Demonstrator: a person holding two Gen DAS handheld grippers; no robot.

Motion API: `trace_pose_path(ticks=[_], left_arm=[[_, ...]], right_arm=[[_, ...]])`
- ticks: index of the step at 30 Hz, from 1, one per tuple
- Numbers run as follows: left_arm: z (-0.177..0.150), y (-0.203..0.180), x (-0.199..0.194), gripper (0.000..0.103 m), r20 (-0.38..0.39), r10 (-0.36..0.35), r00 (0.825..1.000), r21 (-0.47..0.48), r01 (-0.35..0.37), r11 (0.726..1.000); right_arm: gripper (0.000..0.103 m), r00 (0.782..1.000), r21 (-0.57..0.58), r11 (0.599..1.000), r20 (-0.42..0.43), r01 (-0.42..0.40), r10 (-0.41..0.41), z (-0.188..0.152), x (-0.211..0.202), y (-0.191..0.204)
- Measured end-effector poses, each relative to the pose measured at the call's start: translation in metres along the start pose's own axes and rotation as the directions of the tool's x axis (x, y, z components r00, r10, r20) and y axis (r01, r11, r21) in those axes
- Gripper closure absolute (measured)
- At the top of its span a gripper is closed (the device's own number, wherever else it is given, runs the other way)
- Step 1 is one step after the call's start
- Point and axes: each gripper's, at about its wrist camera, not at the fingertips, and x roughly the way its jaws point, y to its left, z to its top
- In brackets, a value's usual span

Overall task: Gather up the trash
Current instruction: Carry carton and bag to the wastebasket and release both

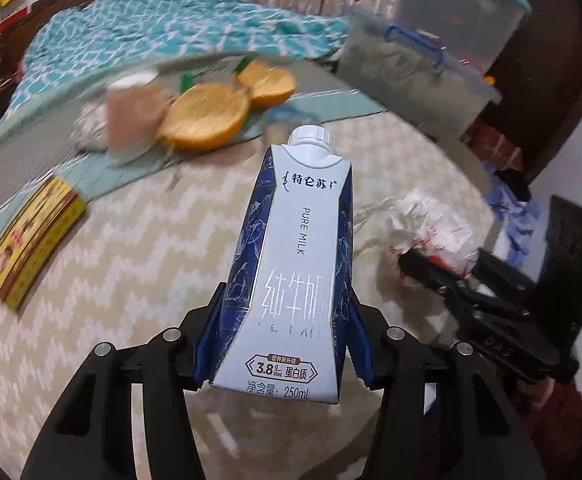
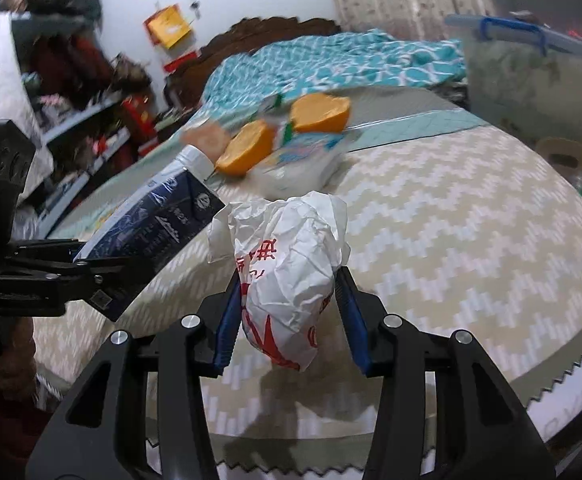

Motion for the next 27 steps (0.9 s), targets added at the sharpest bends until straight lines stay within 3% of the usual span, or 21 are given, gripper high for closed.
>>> trace_pose_path(ticks=[10,19,24,26,27], left_arm=[[0.056,-0.071,0.048,0.052,-0.048,-0.113,0.992,0.167,0.120,0.979],[0.139,-0.171,0.125,0.052,-0.155,-0.222,0.963,0.306,0.261,0.916],[0.178,-0.228,0.170,0.052,-0.207,-0.239,0.949,0.353,0.300,0.886],[0.189,-0.250,0.185,0.051,-0.206,-0.235,0.950,0.384,0.299,0.873],[0.195,-0.262,0.192,0.044,-0.199,-0.231,0.952,0.402,0.294,0.867]], right_arm=[[0.056,0.986,0.164,0.978,0.086,0.129,-0.145,0.021,-0.027,-0.080],[0.056,0.946,0.389,0.890,0.111,0.240,-0.304,0.037,-0.063,-0.192],[0.054,0.923,0.451,0.842,0.094,0.296,-0.374,0.052,-0.071,-0.247],[0.046,0.911,0.459,0.829,0.091,0.320,-0.402,0.059,-0.067,-0.261],[0.041,0.904,0.464,0.820,0.085,0.336,-0.419,0.063,-0.064,-0.268]])
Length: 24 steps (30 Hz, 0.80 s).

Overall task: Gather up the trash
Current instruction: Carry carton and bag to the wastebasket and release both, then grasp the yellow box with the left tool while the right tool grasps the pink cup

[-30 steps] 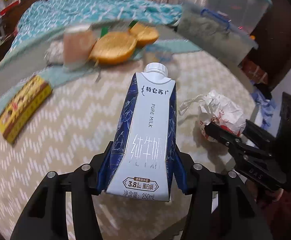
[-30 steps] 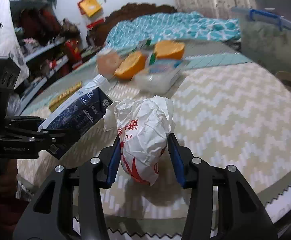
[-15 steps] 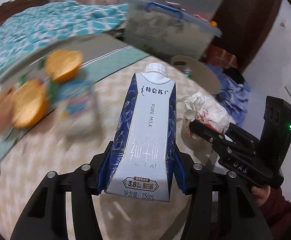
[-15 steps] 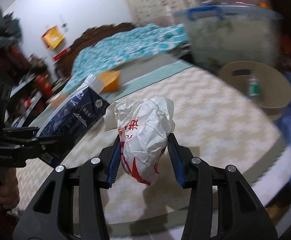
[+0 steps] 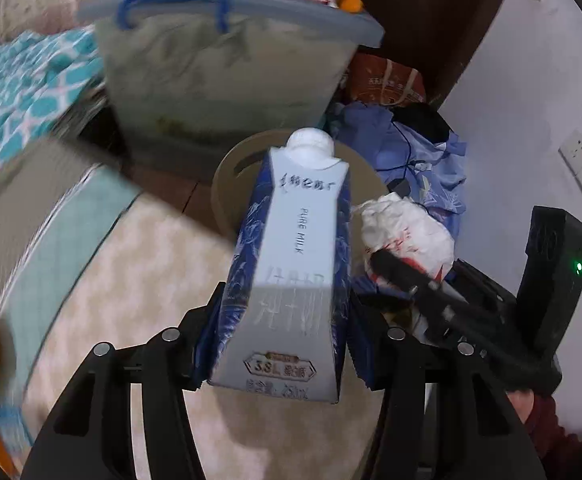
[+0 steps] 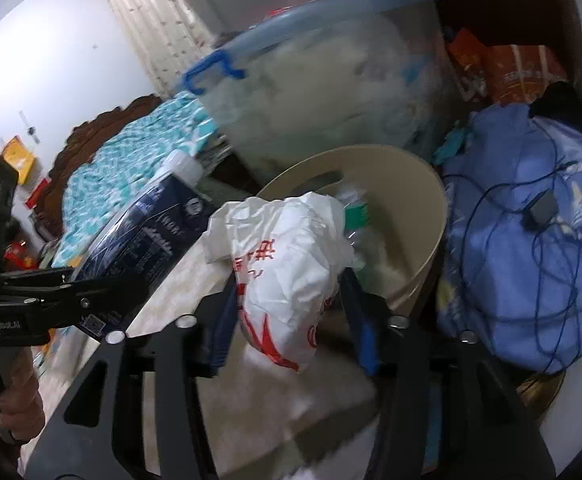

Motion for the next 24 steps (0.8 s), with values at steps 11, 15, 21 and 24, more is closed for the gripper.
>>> trace_pose_path(ticks=[11,15,21,24], left_arm=[[-0.023,0.015,-0.050,0.023,0.140,0.108,0.984,-0.063,-0.101,0.993],[-0.088,0.044,-0.096,0.023,0.141,0.120,0.983,-0.120,-0.104,0.987],[-0.199,0.113,-0.176,0.023,0.126,0.352,0.927,-0.284,-0.307,0.909],[-0.255,0.156,-0.215,0.017,0.070,0.506,0.859,-0.409,-0.438,0.800]], right_arm=[[0.029,0.993,0.061,0.998,0.117,0.000,-0.007,0.000,-0.027,-0.003],[0.034,0.993,0.000,0.997,0.086,-0.082,0.081,-0.008,-0.032,0.034],[0.042,0.964,-0.112,0.958,-0.049,-0.264,0.260,-0.024,-0.016,0.120],[0.043,0.922,-0.153,0.914,-0.160,-0.375,0.352,-0.036,0.000,0.177]])
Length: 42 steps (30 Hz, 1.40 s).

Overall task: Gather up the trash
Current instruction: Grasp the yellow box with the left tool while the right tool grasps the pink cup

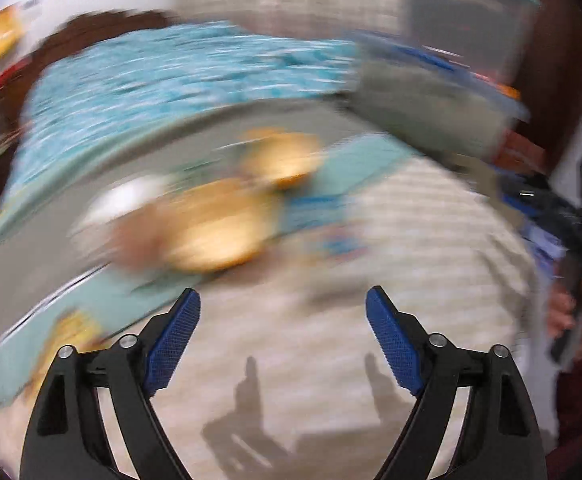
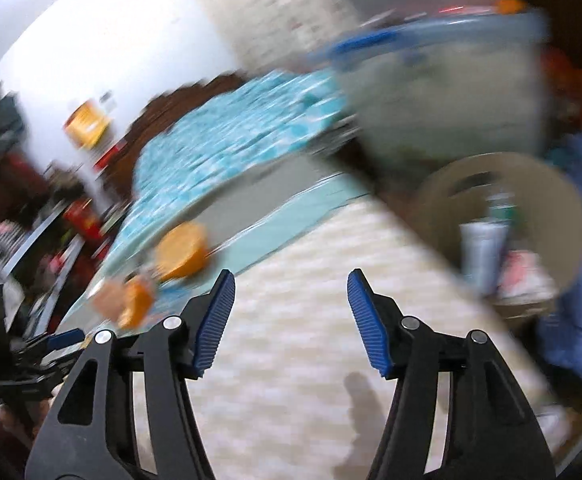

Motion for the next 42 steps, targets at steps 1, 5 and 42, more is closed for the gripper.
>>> trace_pose_path(ticks=[1,5,42], left_arm=[[-0.009,0.025,-0.004,0.016,0.006,0.078,0.997,-0.038,-0.078,0.996],[-0.035,0.103,-0.013,0.008,-0.020,0.254,0.967,-0.169,-0.253,0.953],[-0.075,0.126,0.015,0.029,-0.045,0.115,0.992,-0.270,-0.123,0.955]], right_arm=[[0.043,0.999,-0.013,0.999,-0.035,-0.038,0.038,0.001,0.012,0.014],[0.042,0.975,-0.104,0.980,-0.167,-0.168,0.150,0.006,0.071,0.088],[0.018,0.951,-0.431,0.877,-0.295,-0.214,0.087,-0.027,0.125,0.262]])
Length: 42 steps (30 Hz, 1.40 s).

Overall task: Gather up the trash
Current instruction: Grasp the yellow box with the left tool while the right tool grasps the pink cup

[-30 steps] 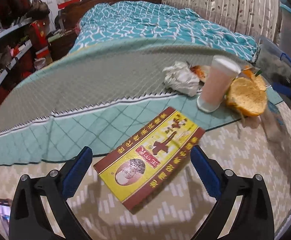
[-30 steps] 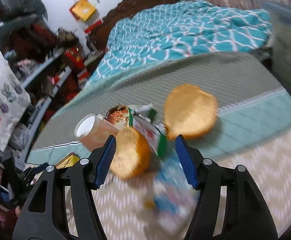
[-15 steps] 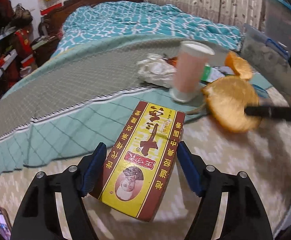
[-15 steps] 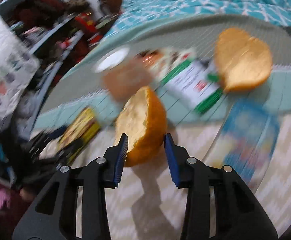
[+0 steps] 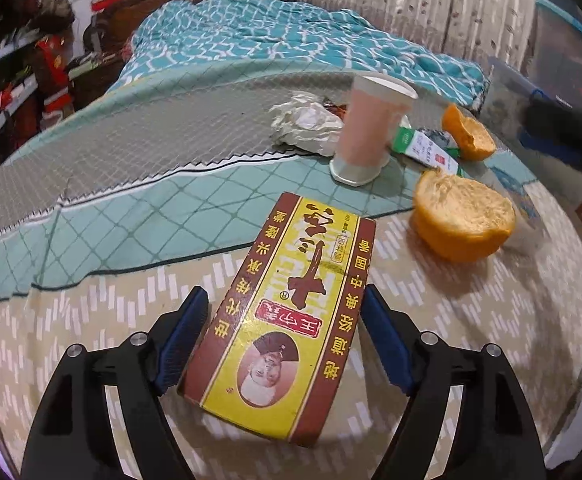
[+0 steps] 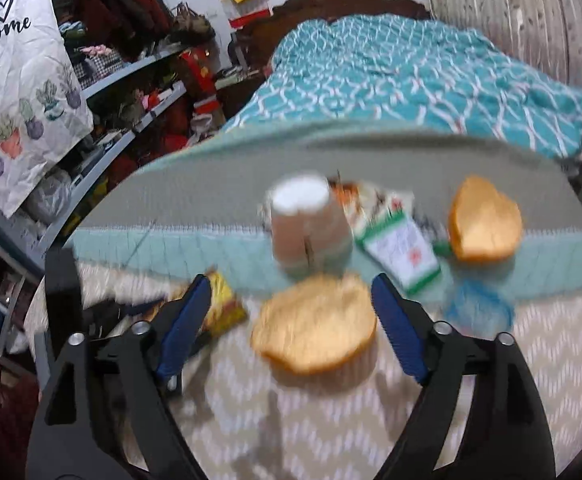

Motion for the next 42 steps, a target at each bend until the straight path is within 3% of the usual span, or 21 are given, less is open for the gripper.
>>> trace_pose_path(ticks=[3,8,9,10,11,14,18,22,25,27,30,34,36,42], left_arm=[[0.001,0.010,-0.001,0.026,0.004,-0.021,1.000,-0.049,0.021,0.999],[0.000,0.014,-0.003,0.023,0.013,-0.031,0.999,-0.076,0.032,0.997],[0.000,0.013,-0.003,0.023,0.014,-0.029,0.999,-0.072,0.030,0.997],[0.000,0.012,-0.004,0.023,0.015,-0.027,1.000,-0.066,0.028,0.997],[0.000,0.011,-0.004,0.023,0.016,-0.026,1.000,-0.061,0.026,0.998],[-0.001,0.008,-0.005,0.023,0.022,-0.026,0.999,-0.050,0.027,0.998],[-0.003,0.008,-0.005,0.023,0.019,-0.034,0.999,-0.054,0.035,0.998],[-0.003,0.010,-0.005,0.024,0.016,-0.040,0.999,-0.065,0.041,0.997],[-0.003,0.010,-0.004,0.023,0.013,-0.041,0.999,-0.067,0.041,0.997],[-0.003,0.010,-0.004,0.023,0.012,-0.039,0.999,-0.063,0.039,0.997],[-0.003,0.004,-0.003,0.024,-0.001,-0.004,1.000,-0.030,0.004,1.000],[-0.003,-0.001,-0.002,0.025,-0.003,-0.008,1.000,-0.004,0.008,1.000],[-0.003,-0.002,-0.003,0.036,0.003,-0.007,1.000,0.000,0.007,1.000],[-0.007,-0.005,-0.007,0.042,0.009,-0.038,0.999,0.019,0.038,0.999]], right_arm=[[0.017,0.999,0.016,1.000,-0.033,0.014,-0.014,0.029,0.035,0.003],[0.017,0.988,0.003,0.994,-0.111,0.110,-0.109,0.056,0.091,0.005],[0.019,0.983,-0.008,0.993,-0.144,0.118,-0.118,0.056,0.100,0.005],[0.032,0.977,-0.012,0.993,-0.180,0.115,-0.115,0.054,0.108,0.004],[0.038,0.979,-0.014,0.993,-0.170,0.115,-0.115,0.050,0.106,0.006],[0.040,0.985,-0.046,0.997,-0.160,0.063,-0.070,0.038,0.092,0.015],[0.040,0.999,-0.203,0.978,0.013,0.047,-0.046,0.014,0.037,0.048],[0.039,0.984,-0.260,0.966,0.169,-0.011,0.057,-0.013,-0.026,0.063],[0.039,0.976,-0.224,0.968,0.159,-0.113,0.150,-0.037,-0.051,0.058],[0.039,0.977,-0.204,0.969,0.136,-0.137,0.166,-0.054,-0.059,0.055],[0.039,0.978,-0.126,0.982,0.136,-0.140,0.157,-0.078,-0.071,0.038],[0.039,0.979,0.020,0.987,0.135,-0.160,0.156,-0.103,-0.076,0.005],[0.039,0.984,0.067,0.988,0.128,-0.137,0.127,-0.116,-0.075,-0.009],[0.039,0.991,0.141,0.986,0.113,-0.090,0.074,-0.143,-0.075,-0.035]])
